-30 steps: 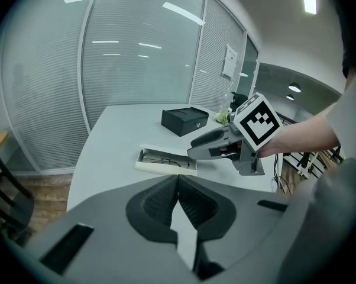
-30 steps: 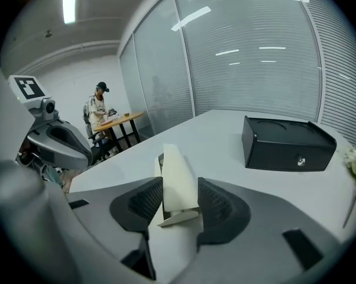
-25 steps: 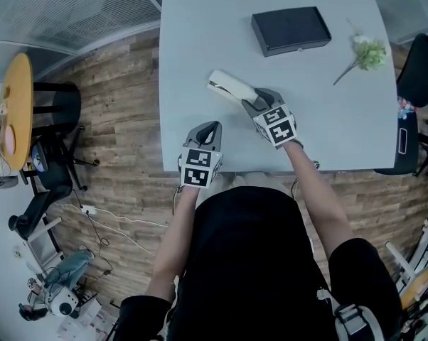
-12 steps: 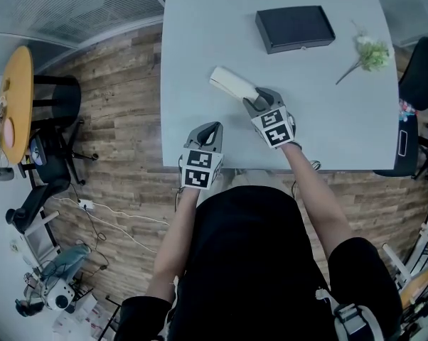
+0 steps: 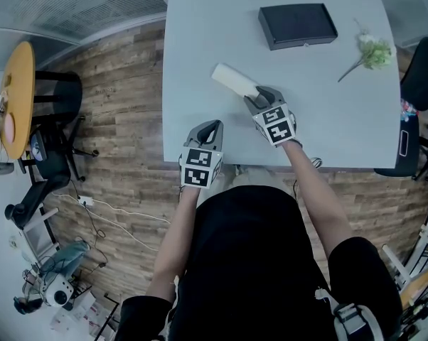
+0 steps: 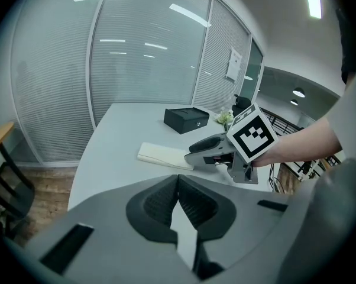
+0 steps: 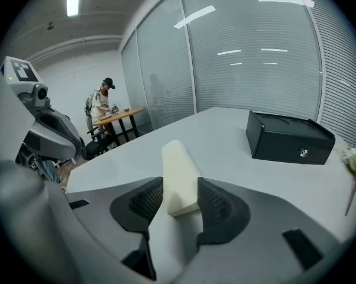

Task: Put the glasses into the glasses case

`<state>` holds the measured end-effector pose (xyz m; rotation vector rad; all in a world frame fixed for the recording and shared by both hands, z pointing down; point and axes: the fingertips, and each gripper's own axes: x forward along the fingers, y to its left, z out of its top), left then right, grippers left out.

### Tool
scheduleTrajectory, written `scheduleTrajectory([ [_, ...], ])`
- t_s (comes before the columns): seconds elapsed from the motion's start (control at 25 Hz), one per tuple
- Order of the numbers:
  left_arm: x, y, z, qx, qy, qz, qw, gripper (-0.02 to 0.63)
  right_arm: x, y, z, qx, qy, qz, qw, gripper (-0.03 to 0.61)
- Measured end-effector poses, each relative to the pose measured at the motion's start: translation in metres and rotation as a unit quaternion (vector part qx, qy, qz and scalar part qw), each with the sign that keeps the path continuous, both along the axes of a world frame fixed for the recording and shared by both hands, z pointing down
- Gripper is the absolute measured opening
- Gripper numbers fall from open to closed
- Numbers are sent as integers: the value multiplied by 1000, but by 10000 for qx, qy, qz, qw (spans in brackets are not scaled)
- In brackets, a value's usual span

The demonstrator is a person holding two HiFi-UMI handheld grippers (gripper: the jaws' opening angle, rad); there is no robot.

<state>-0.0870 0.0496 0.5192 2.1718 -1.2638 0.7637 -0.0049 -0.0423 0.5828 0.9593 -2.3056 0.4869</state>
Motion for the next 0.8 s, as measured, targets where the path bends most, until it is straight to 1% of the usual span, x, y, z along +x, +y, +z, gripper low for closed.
scheduleTrajectory([
  [0.28, -4, 4, -13, 159, 126, -25, 9998, 23, 6, 10, -20, 142, -16, 90, 9999, 199],
  [0.48, -2, -2, -25, 309, 274, -45, 9991, 23, 18, 20, -43, 285, 0, 137, 9995, 199],
  [0.56, -2, -5, -34, 396, 327, -25, 9987, 23, 24, 23, -55, 394, 17, 201, 9990, 181],
  [0.68, 0, -6, -43, 470, 349, 37, 9983, 23, 32, 26, -78, 562, 19, 355, 9978, 175],
  [0.72, 1, -5, -44, 480, 369, 52, 9982, 23, 35, 28, -85, 612, 8, 401, 9973, 164],
  [0.8, 4, -6, -48, 502, 474, 50, 9976, 23, 40, 31, -100, 742, -28, 469, 9961, 158],
])
